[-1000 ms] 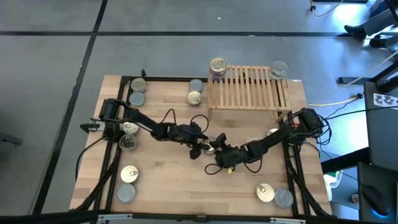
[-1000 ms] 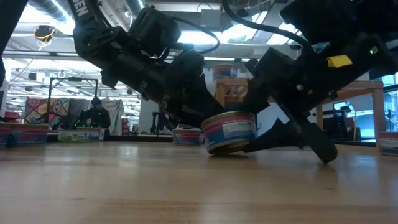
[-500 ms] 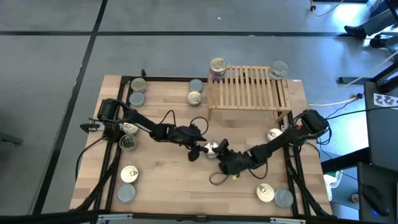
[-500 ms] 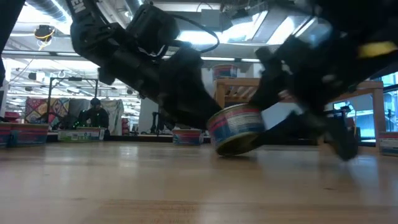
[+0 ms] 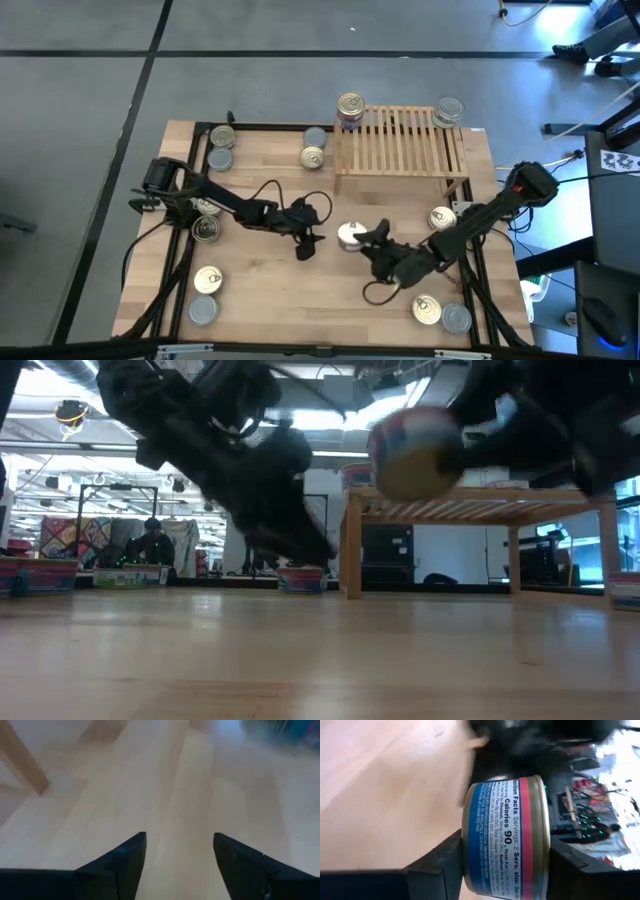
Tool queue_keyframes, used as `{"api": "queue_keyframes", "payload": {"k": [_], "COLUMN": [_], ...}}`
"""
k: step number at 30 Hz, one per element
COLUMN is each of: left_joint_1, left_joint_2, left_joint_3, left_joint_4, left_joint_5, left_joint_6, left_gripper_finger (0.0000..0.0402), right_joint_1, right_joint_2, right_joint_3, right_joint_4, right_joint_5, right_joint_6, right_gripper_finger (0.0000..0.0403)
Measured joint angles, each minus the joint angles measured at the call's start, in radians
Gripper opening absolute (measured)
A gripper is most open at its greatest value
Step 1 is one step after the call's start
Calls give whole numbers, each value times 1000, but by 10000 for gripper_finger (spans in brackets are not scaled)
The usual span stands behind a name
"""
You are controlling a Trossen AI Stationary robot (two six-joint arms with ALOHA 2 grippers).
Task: Stack canned seafood by type on shelf
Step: Put the blue and pink tuna can on the shelf and align it to the other blue and pink tuna can
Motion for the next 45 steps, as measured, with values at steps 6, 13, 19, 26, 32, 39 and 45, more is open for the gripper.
{"api": "queue_keyframes", "payload": {"k": [6,13,19,26,32,39,45], "left_joint_1": [-45,-81,-86,-85,-85,-85,-85], "left_joint_2": [13,21,22,22,22,22,22], "left_joint_3": [-3,-2,-2,-1,-1,-1,-1], "left_joint_4": [-36,-40,-50,-55,-59,-59,-58], "left_joint_5": [-40,-103,-115,-115,-115,-115,-115], "left_joint_6": [-12,-11,5,15,15,21,31], "left_gripper_finger": [229,229,229,229,229,229,229], "right_joint_1": [-29,-181,-362,-558,-678,-746,-762], "right_joint_2": [-175,-304,-294,-196,-101,-45,-34], "right_joint_3": [2,3,73,199,236,240,240], "right_joint_4": [4,3,-93,-232,-246,-221,-169], "right_joint_5": [52,61,-33,-136,-182,-197,-219], "right_joint_6": [-17,-22,-40,-40,-41,-47,-71], "right_gripper_finger": [195,195,195,195,195,195,195]}}
